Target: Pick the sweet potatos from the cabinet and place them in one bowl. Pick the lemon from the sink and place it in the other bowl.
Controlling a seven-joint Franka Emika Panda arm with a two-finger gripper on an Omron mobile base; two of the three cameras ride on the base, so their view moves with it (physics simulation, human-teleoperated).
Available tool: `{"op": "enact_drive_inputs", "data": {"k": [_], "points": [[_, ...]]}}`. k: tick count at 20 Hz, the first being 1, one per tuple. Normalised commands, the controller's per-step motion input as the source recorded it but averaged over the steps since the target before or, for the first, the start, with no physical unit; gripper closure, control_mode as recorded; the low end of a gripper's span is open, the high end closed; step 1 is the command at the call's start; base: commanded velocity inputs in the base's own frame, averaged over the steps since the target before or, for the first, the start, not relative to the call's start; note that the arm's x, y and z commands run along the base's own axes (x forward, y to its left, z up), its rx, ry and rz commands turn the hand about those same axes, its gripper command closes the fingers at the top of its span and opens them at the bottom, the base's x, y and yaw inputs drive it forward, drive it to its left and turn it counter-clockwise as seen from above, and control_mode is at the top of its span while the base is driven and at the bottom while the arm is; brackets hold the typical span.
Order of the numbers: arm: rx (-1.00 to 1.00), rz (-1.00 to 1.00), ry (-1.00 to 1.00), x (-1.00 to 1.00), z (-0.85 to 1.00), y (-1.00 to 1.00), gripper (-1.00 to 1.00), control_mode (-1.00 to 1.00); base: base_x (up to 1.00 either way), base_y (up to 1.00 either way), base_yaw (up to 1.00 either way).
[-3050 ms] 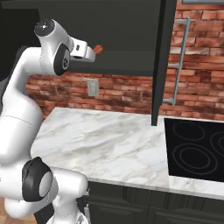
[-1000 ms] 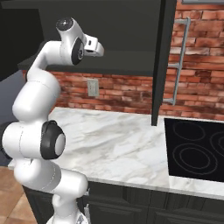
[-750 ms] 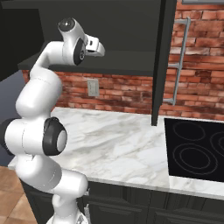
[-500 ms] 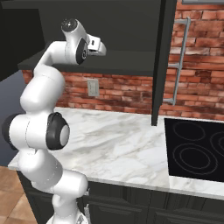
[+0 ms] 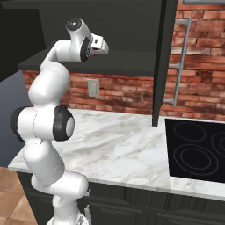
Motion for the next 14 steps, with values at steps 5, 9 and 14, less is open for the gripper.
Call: {"op": "enact_drive_inputs", "data": {"k": [5, 9, 14], "points": [[0.0, 0.0, 0.0, 0.34, 0.0, 0.0, -1.0, -1.0, 0.0, 0.0, 0.0], [0.0, 0.0, 0.0, 0.35, 0.0, 0.0, -1.0, -1.0, 0.0, 0.0, 0.0], [0.0, 0.0, 0.0, 0.29, -0.04, 0.0, -1.0, -1.0, 0.0, 0.0, 0.0]]}}
